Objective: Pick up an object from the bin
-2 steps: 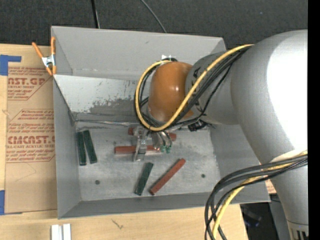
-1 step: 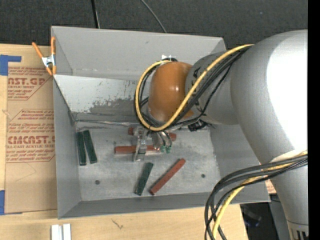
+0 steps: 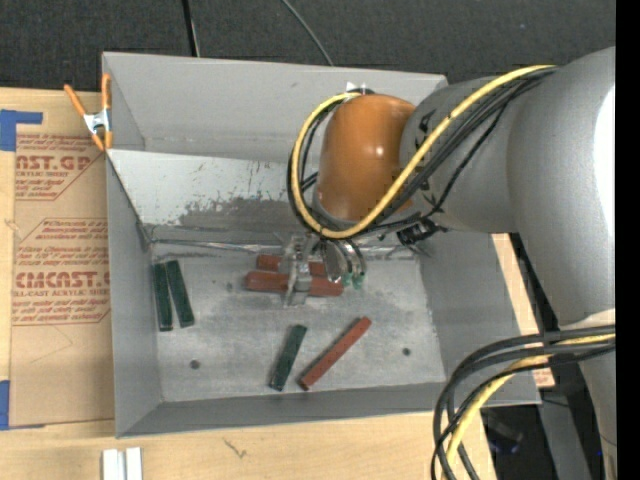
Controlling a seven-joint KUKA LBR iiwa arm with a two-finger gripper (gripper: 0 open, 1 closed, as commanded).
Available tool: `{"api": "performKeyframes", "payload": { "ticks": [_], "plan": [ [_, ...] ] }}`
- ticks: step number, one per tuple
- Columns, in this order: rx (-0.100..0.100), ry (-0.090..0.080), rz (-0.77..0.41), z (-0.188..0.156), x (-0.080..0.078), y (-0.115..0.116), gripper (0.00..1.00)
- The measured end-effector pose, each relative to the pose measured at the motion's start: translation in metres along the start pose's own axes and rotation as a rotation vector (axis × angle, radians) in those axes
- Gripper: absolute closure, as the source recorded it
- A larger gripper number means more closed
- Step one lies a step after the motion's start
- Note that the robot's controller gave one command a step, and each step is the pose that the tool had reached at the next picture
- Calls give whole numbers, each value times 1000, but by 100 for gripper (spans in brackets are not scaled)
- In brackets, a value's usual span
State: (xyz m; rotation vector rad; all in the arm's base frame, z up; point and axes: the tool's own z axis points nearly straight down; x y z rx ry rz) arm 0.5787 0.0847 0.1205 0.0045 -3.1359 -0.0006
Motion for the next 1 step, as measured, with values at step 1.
{"api": "performKeyframes", "payload": {
  "ticks": [1],
  "plan": [
    [0,-8,-19,-109,23,20,100]
  ]
}}
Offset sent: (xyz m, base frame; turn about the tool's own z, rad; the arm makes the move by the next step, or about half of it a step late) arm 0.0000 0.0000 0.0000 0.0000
